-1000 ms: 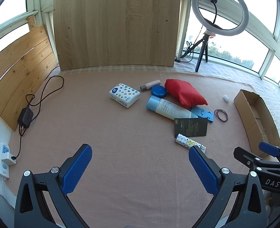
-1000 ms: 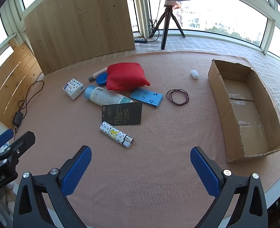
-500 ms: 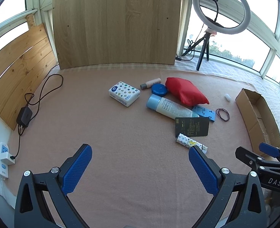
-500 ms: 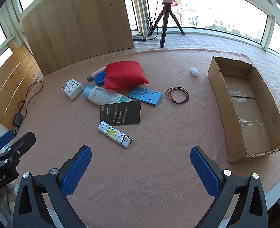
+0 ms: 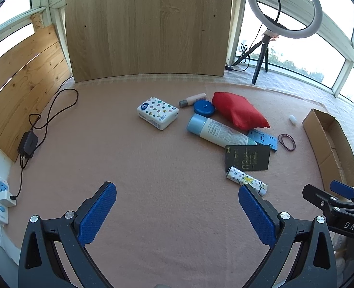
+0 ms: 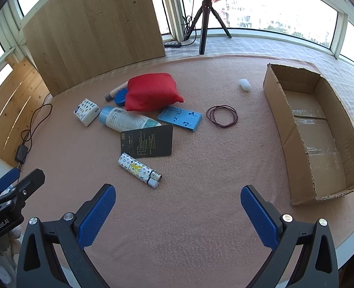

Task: Organize objects
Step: 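Move the right tool toward the black card beside the patterned lighter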

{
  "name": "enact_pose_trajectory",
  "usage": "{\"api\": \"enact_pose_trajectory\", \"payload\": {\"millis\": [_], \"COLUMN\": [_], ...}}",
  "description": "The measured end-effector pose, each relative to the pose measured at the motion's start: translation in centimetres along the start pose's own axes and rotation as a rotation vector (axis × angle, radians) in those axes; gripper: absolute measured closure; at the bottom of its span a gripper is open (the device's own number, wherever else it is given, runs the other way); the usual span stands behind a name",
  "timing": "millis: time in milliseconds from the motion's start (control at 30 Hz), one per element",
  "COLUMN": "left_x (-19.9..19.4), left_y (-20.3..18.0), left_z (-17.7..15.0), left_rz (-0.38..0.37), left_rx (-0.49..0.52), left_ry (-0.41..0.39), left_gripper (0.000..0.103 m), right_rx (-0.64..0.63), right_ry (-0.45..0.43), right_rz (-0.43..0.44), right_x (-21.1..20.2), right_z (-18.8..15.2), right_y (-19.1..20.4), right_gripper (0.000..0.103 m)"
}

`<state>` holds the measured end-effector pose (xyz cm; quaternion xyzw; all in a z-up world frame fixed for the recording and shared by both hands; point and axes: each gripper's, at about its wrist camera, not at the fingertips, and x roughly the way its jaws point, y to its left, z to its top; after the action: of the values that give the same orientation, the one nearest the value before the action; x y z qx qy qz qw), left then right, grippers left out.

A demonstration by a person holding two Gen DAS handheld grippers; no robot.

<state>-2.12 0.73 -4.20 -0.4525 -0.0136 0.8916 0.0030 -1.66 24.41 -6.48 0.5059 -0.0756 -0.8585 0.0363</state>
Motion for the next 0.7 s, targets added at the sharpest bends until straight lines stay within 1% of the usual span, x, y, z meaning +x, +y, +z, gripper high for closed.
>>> {"api": "enact_pose_trajectory", "payload": {"millis": [500, 600, 700], "left_x": [2.3, 2.8, 3.2], "left_y": [-0.1, 0.2, 0.5], "left_z": [-0.2, -0.5, -0.7], "left_rz": [0.019, 0.024, 0.031], "left_rx": [-0.003, -0.012, -0.018], "left_ry": [0.03, 0.04, 0.048], "left_gripper": [0.0, 0.0, 0.0], "right_rx": [0.001, -0.005, -0.012], "right_ry": [0.031, 0.04, 0.057], "right_rz": [0.026, 0.036, 0.054], "right_x": [1.9, 2.4, 3.1], "right_z": [0.4, 0.5, 0.6], "right_y": [-1.0, -1.0, -1.0], "right_gripper": [0.001, 0.004, 0.01]}}
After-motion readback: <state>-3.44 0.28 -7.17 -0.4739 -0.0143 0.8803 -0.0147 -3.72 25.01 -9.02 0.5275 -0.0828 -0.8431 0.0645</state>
